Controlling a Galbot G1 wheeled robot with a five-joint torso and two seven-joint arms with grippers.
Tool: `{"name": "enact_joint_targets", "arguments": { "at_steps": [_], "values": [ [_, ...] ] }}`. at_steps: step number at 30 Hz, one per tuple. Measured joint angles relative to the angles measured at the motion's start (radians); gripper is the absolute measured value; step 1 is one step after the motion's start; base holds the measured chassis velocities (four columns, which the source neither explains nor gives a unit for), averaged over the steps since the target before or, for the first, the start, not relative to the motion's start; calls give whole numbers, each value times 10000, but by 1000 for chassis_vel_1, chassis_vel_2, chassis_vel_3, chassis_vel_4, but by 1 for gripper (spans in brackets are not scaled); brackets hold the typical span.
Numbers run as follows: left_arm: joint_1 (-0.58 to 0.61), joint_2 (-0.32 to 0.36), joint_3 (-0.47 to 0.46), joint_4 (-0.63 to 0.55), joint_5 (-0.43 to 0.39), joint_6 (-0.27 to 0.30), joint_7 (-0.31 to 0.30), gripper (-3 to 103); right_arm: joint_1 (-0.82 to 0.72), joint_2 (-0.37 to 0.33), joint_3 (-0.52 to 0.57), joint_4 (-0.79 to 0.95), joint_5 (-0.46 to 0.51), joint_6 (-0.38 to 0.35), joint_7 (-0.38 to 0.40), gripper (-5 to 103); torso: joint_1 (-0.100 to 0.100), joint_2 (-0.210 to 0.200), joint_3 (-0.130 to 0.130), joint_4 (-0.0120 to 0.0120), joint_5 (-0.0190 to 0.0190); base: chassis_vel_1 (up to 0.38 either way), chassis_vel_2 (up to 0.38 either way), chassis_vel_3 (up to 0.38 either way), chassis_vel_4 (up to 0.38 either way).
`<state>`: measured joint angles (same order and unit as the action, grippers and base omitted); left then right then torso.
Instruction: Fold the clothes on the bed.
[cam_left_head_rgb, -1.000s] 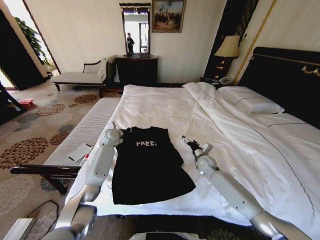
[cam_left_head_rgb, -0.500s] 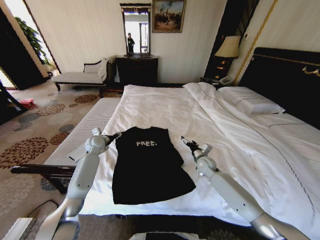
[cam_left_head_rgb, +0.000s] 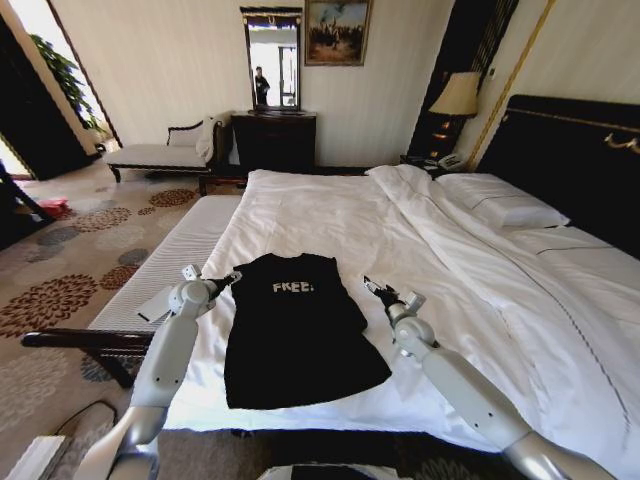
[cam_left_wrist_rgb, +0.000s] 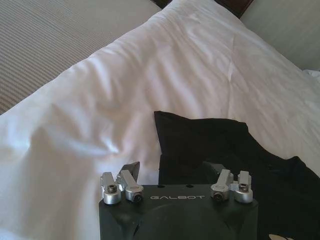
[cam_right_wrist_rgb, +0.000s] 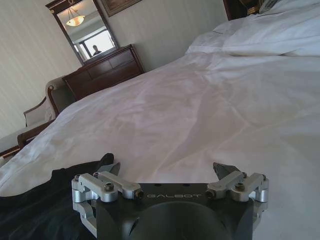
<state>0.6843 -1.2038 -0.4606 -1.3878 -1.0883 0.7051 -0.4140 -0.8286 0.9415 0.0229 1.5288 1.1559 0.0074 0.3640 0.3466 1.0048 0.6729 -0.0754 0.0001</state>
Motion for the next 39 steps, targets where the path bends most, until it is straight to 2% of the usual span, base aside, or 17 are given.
{"name": "enact_joint_targets", "arguments": {
  "at_steps": [2, 3, 5, 8, 12, 17, 20, 34, 39],
  "values": [
    [-40, -45, 5, 94, 53, -31, 44, 63, 45, -3, -26, -40, 9, 0, -1, 100, 0, 0, 0, 0, 0, 0, 0, 0, 0],
    [-40, -45, 5, 94, 53, -31, 44, 63, 45, -3, -26, -40, 9, 0, -1, 100, 0, 0, 0, 0, 0, 0, 0, 0, 0],
    [-73, -92, 9, 160, 93, -69, 77, 52, 117, -6, -72, -101, 36, -1, -3, 100, 0, 0, 0, 1, -1, 0, 0, 0, 0],
    [-93, -109, 18, 193, 105, -78, 95, 46, 199, -6, -121, -157, 48, -5, -7, 100, 0, 0, 0, 1, 0, 0, 0, 0, 0],
    [-133, -139, 37, 332, 231, -89, 146, 25, 324, 13, -190, -247, 68, -10, -11, 100, 1, 0, 0, 1, -1, 0, 0, 0, 0],
    [-178, -181, 49, 445, 309, -92, 176, 15, 363, 23, -214, -308, 72, -13, -15, 100, 0, 0, 0, 2, 0, 0, 0, 0, 0],
    [-241, -230, 56, 498, 342, -122, 186, 2, 365, 23, -218, -366, 73, -14, -21, 100, 0, 0, 0, 0, 0, 0, 0, 0, 0],
    [-166, -14, 136, -204, 220, -52, 100, 0, 378, 62, -218, -426, 64, -14, -30, 100, 1, 0, 0, 1, -1, 0, 0, 0, 0],
    [148, 260, 482, -948, 152, -14, 103, 0, 352, 62, -212, -409, 52, -14, -28, 100, 1, 0, 0, 2, -1, 0, 0, 0, 0]
  ]
}}
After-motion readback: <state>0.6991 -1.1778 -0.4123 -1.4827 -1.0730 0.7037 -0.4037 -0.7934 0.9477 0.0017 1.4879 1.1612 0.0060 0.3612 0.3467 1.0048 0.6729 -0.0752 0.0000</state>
